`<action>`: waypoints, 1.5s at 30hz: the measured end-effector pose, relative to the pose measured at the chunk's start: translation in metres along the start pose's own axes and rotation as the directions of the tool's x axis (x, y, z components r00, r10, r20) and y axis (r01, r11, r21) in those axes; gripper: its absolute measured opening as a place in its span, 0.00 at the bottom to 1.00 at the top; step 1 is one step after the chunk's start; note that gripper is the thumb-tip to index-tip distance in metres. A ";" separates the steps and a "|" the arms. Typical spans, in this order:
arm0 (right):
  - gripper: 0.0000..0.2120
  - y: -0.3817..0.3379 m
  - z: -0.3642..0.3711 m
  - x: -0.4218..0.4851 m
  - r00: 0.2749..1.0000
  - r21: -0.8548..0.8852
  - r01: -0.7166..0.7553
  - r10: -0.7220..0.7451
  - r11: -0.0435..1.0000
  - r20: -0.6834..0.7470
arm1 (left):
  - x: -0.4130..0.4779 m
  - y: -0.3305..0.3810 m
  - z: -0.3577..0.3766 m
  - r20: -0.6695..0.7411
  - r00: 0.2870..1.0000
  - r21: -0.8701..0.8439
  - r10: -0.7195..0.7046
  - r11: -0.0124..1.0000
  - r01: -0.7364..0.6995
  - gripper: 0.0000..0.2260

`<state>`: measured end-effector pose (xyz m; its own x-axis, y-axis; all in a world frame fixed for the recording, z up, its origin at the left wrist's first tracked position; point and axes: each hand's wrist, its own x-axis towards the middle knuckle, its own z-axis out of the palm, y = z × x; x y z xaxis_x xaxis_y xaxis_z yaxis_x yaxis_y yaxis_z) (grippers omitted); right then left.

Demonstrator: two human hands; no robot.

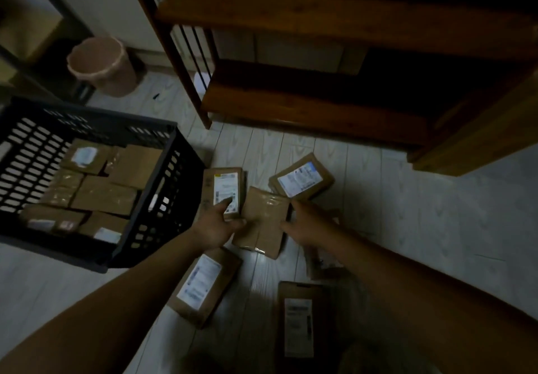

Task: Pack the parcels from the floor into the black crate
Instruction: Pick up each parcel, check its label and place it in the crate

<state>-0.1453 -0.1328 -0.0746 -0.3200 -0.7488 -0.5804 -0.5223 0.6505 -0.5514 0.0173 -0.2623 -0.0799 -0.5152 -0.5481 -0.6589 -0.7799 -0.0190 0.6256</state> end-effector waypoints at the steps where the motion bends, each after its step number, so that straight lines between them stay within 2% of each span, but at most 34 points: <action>1: 0.20 0.009 0.014 0.016 1.000 0.012 -0.003 0.003 1.000 -0.001 | 0.015 -0.010 0.008 -0.009 1.000 0.002 0.020 1.000 -0.020 0.31; 4: 0.18 0.031 0.044 0.052 0.998 0.093 -0.040 0.036 0.995 0.044 | 0.046 -0.030 0.017 0.003 1.000 0.046 0.025 0.999 -0.025 0.33; 6: 0.23 0.051 0.067 0.075 0.998 0.126 -0.023 0.016 0.992 0.056 | 0.066 -0.045 0.024 0.000 1.000 0.114 -0.016 0.993 0.016 0.39; 7: 0.28 0.063 0.079 0.089 0.998 0.138 -0.001 -0.007 0.990 0.058 | 0.074 -0.049 0.028 0.003 0.999 0.148 -0.039 0.988 0.038 0.38; 9: 0.29 0.069 0.091 0.103 0.995 0.161 0.027 -0.043 0.987 0.095 | 0.086 -0.055 0.037 0.017 0.999 0.256 -0.047 0.966 0.041 0.30; 11: 0.21 0.066 0.091 0.107 0.991 0.177 0.021 -0.044 0.984 0.129 | 0.095 -0.054 0.043 0.052 0.998 0.288 -0.031 0.958 0.015 0.23; 14: 0.16 0.057 0.078 0.102 0.997 0.257 0.016 -0.033 0.966 0.063 | 0.096 -0.044 0.046 0.005 1.000 0.159 -0.001 0.987 0.000 0.18; 18: 0.17 0.035 0.044 0.082 0.999 0.407 0.039 -0.029 0.913 -0.031 | 0.084 -0.024 0.032 -0.115 0.991 -0.080 0.070 0.994 -0.080 0.23; 21: 0.20 0.015 0.013 0.072 0.998 0.488 0.006 0.023 0.873 -0.053 | 0.073 -0.007 0.012 -0.141 0.980 -0.269 0.143 0.947 -0.177 0.19; 24: 0.23 -0.002 -0.013 0.072 0.978 0.521 0.108 0.004 0.847 -0.208 | 0.061 0.015 -0.006 -0.172 0.957 -0.428 0.235 0.857 -0.287 0.13; 25: 0.24 -0.007 -0.021 0.072 0.963 0.533 0.145 0.005 0.834 -0.269 | 0.057 0.022 -0.011 -0.204 0.947 -0.466 0.250 0.825 -0.318 0.15; 27: 0.25 -0.014 -0.033 0.070 0.943 0.576 0.213 -0.010 0.789 -0.334 | 0.056 0.029 -0.019 -0.287 0.913 -0.455 0.290 0.798 -0.396 0.17; 29: 0.24 -0.019 -0.039 0.069 0.937 0.618 0.261 -0.042 0.741 -0.346 | 0.055 0.033 -0.025 -0.351 0.873 -0.337 0.337 0.825 -0.454 0.18; 30: 0.24 -0.020 -0.041 0.067 0.933 0.628 0.283 -0.055 0.725 -0.356 | 0.055 0.034 -0.027 -0.361 0.870 -0.297 0.335 0.843 -0.448 0.23; 32: 0.25 -0.022 -0.041 0.064 0.912 0.626 0.341 -0.085 0.701 -0.401 | 0.056 0.037 -0.030 -0.299 0.913 -0.357 0.279 0.854 -0.378 0.32; 36: 0.34 -0.022 -0.041 0.062 0.877 0.528 0.406 -0.157 0.746 -0.453 | 0.058 0.036 -0.034 -0.199 0.957 -0.421 0.213 0.863 -0.280 0.41; 39: 0.25 -0.021 -0.042 0.066 0.879 0.470 0.376 -0.146 0.799 -0.455 | 0.066 0.030 -0.041 -0.246 0.960 -0.477 0.134 0.846 -0.240 0.41; 41: 0.25 -0.023 -0.044 0.067 0.893 0.409 0.294 -0.096 0.864 -0.440 | 0.070 0.027 -0.045 -0.287 0.955 -0.502 0.076 0.837 -0.217 0.43; 43: 0.33 -0.026 -0.043 0.068 0.927 0.392 0.204 -0.048 0.897 -0.372 | 0.068 0.030 -0.043 -0.356 0.927 -0.450 0.117 0.848 -0.280 0.38; 45: 0.40 -0.027 -0.039 0.070 0.945 0.378 0.171 -0.043 0.910 -0.323 | 0.063 0.037 -0.041 -0.435 0.872 -0.366 0.223 0.841 -0.398 0.34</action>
<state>-0.1842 -0.2078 -0.0775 -0.5352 -0.7771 -0.3311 -0.2310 0.5117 -0.8275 -0.0299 -0.3318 -0.0814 -0.4685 -0.8463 -0.2534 -0.3212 -0.1041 0.9413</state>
